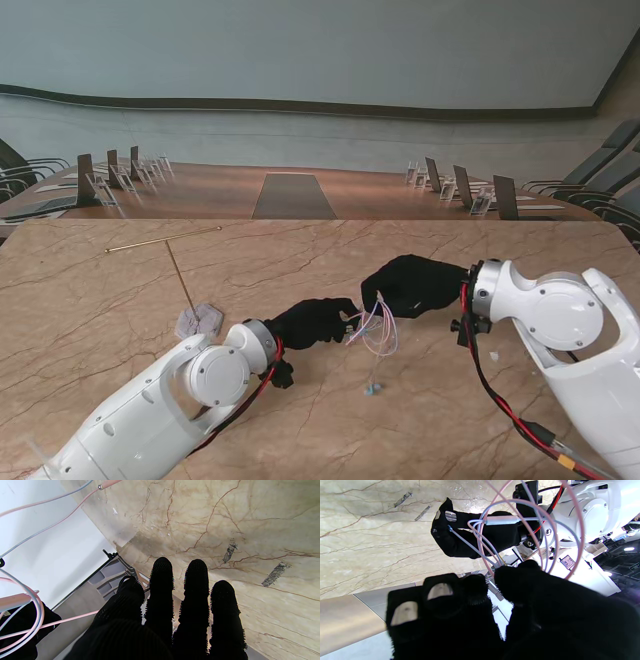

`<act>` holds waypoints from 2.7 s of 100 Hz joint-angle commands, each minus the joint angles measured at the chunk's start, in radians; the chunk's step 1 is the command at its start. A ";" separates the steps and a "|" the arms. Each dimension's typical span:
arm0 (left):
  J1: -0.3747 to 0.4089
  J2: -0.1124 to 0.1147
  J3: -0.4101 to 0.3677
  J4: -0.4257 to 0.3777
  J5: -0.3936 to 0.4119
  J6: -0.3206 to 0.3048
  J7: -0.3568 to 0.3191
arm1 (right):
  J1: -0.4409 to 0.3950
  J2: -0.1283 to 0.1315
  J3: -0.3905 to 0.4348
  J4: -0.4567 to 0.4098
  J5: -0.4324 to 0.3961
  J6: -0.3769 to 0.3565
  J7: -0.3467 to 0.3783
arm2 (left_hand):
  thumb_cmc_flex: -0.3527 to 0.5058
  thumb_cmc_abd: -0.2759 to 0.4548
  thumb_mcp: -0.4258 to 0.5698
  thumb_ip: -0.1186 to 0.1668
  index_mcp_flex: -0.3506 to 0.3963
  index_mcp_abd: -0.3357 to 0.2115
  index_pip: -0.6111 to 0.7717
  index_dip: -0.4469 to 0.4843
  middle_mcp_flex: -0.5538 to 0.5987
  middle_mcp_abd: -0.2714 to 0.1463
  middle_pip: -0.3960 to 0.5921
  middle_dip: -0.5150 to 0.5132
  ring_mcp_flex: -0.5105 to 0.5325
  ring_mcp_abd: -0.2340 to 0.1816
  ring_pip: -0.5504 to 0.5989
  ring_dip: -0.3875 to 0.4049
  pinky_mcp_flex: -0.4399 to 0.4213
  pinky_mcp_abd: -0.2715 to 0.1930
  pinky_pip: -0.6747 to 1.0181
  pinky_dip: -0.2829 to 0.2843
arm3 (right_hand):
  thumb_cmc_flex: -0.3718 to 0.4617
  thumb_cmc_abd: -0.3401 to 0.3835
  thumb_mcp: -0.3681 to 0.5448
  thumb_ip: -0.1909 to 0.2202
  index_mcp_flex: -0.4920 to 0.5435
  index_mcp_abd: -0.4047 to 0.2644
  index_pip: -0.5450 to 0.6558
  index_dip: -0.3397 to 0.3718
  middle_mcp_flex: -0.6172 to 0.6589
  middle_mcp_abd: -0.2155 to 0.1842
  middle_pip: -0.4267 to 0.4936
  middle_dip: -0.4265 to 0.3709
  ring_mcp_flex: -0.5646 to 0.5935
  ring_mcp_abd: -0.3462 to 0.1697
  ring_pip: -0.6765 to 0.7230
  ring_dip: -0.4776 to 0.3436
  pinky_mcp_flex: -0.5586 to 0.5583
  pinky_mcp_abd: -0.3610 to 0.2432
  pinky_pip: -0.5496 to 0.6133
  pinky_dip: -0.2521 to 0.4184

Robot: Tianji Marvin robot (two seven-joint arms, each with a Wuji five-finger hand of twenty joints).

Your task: Take the wired earphone off the rack, coil the cable and place them on the table

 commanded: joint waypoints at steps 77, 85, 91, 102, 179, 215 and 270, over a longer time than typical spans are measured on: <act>0.015 -0.008 -0.003 -0.016 -0.055 -0.009 -0.005 | 0.044 -0.005 -0.071 0.025 0.016 0.047 0.004 | 0.080 -0.011 -0.001 0.004 -0.043 -0.022 0.174 -0.092 -0.124 -0.031 -0.005 0.170 -0.157 -0.034 -0.055 -0.007 -0.107 -0.054 -0.046 -0.006 | -0.041 -0.007 0.015 0.011 0.010 -0.010 0.043 0.001 0.040 0.071 0.045 -0.004 0.023 0.126 0.070 -0.012 0.017 -0.084 0.100 -0.012; 0.011 -0.007 0.000 -0.017 -0.059 -0.015 -0.011 | 0.054 -0.007 -0.081 0.032 0.018 0.051 0.001 | 0.080 -0.034 -0.062 0.015 -0.066 -0.027 0.145 -0.131 -0.152 -0.029 -0.121 0.239 -0.208 -0.056 -0.096 -0.024 -0.130 -0.066 -0.071 -0.004 | -0.041 -0.007 0.015 0.012 0.010 -0.010 0.044 0.000 0.040 0.071 0.046 -0.004 0.023 0.126 0.070 -0.012 0.018 -0.083 0.100 -0.012; 0.007 -0.004 0.002 -0.018 -0.051 -0.018 -0.016 | 0.061 -0.008 -0.085 0.035 0.018 0.053 -0.001 | 0.080 -0.046 -0.105 0.020 -0.074 -0.033 0.121 -0.148 -0.170 -0.031 -0.168 0.258 -0.231 -0.068 -0.113 -0.030 -0.142 -0.077 -0.087 -0.005 | -0.042 -0.007 0.016 0.012 0.010 -0.010 0.044 -0.001 0.040 0.070 0.046 -0.004 0.023 0.126 0.070 -0.012 0.018 -0.083 0.100 -0.013; 0.006 -0.003 0.000 -0.015 -0.045 -0.023 -0.017 | 0.070 -0.008 -0.091 0.036 0.018 0.059 0.002 | 0.045 -0.084 -0.138 0.045 -0.085 -0.022 0.079 -0.175 -0.212 -0.027 -0.184 0.237 -0.258 -0.073 -0.142 -0.041 -0.157 -0.080 -0.112 -0.004 | -0.043 -0.007 0.017 0.013 0.011 -0.008 0.045 -0.002 0.040 0.070 0.047 -0.004 0.024 0.126 0.070 -0.013 0.019 -0.083 0.100 -0.013; -0.018 0.000 0.012 -0.005 -0.070 -0.043 -0.048 | 0.088 -0.008 -0.114 0.049 0.009 0.103 0.015 | -0.378 -0.109 0.055 0.051 -0.061 0.013 -0.298 -0.332 -0.313 -0.003 -0.178 -0.205 -0.288 -0.066 -0.234 -0.092 -0.187 -0.074 -0.175 -0.005 | -0.045 -0.007 0.019 0.015 0.007 -0.009 0.047 -0.007 0.041 0.071 0.048 -0.007 0.024 0.126 0.070 -0.014 0.019 -0.082 0.101 -0.015; -0.034 -0.018 0.029 0.015 -0.077 -0.044 -0.002 | 0.109 -0.011 -0.138 0.054 0.035 0.113 0.014 | 0.041 -0.017 -0.186 0.044 0.003 -0.067 -0.061 -0.210 -0.206 -0.011 -0.165 0.038 -0.226 -0.059 -0.182 -0.072 -0.155 -0.062 -0.158 0.008 | -0.047 -0.007 0.019 0.016 0.007 -0.009 0.048 -0.009 0.041 0.070 0.049 -0.008 0.024 0.126 0.070 -0.014 0.020 -0.082 0.101 -0.017; -0.012 -0.032 -0.027 0.020 -0.006 -0.071 0.104 | 0.062 -0.003 -0.102 0.023 0.006 0.119 0.035 | 0.020 -0.100 -0.133 0.052 0.185 -0.056 -0.101 -0.296 -0.235 -0.033 -0.087 0.342 -0.295 -0.077 -0.033 0.082 -0.178 -0.094 -0.140 0.016 | -0.047 -0.006 0.020 0.018 0.008 -0.008 0.049 -0.010 0.038 0.073 0.047 -0.010 0.023 0.127 0.069 -0.015 0.020 -0.082 0.102 -0.018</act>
